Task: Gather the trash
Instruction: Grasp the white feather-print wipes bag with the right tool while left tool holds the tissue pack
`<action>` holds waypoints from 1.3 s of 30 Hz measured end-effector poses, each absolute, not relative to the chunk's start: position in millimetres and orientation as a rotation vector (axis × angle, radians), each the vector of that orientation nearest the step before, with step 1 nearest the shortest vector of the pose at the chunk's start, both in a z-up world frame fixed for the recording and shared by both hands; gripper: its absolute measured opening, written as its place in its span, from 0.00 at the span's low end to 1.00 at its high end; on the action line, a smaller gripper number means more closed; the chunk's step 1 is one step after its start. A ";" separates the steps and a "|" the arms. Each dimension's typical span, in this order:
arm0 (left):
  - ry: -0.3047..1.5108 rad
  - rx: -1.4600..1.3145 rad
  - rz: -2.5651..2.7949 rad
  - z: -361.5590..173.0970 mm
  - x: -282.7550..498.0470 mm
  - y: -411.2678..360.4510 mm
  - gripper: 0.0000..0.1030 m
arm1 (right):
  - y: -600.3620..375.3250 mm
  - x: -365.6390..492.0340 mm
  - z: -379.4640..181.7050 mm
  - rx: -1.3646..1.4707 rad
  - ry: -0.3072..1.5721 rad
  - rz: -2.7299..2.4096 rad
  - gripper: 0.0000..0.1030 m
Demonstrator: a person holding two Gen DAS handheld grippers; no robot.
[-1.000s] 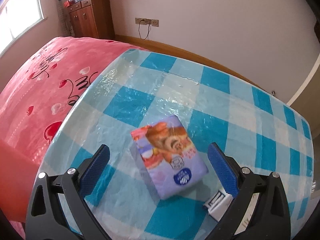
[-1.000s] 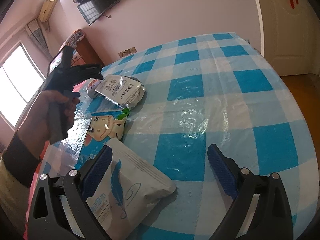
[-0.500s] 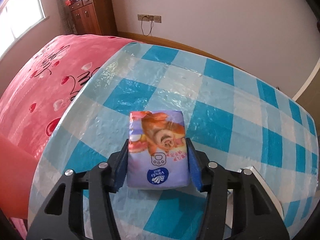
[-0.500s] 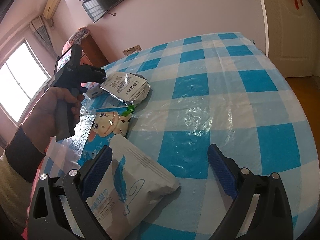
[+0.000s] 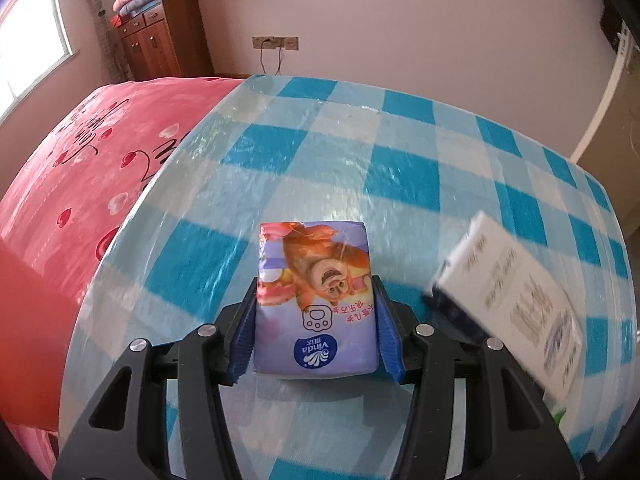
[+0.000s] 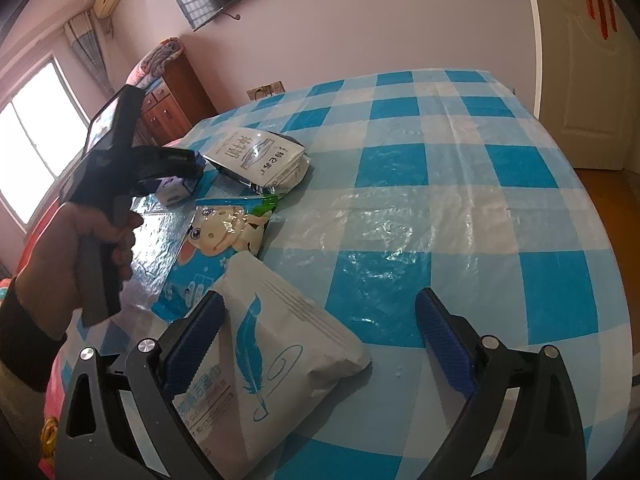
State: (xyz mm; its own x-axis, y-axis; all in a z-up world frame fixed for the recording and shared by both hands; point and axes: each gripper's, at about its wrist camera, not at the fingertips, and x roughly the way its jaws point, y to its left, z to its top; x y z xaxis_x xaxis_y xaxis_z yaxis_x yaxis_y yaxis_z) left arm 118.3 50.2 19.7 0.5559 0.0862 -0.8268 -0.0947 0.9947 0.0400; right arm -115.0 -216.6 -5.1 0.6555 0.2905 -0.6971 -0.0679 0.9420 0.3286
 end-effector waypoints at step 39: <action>0.914 0.130 -0.158 12.8 -43.3 29.1 0.52 | -187.3 -130.2 -2.1 0.176 0.849 0.157 0.92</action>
State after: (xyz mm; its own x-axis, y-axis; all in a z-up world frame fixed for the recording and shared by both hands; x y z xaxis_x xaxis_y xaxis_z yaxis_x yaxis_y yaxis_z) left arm -43.3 29.1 12.8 0.6003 -0.0808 -0.7957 0.1912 0.9805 0.0447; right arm -130.2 -187.3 -2.1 0.6510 0.2074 -0.7302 -0.0676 0.9740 0.2164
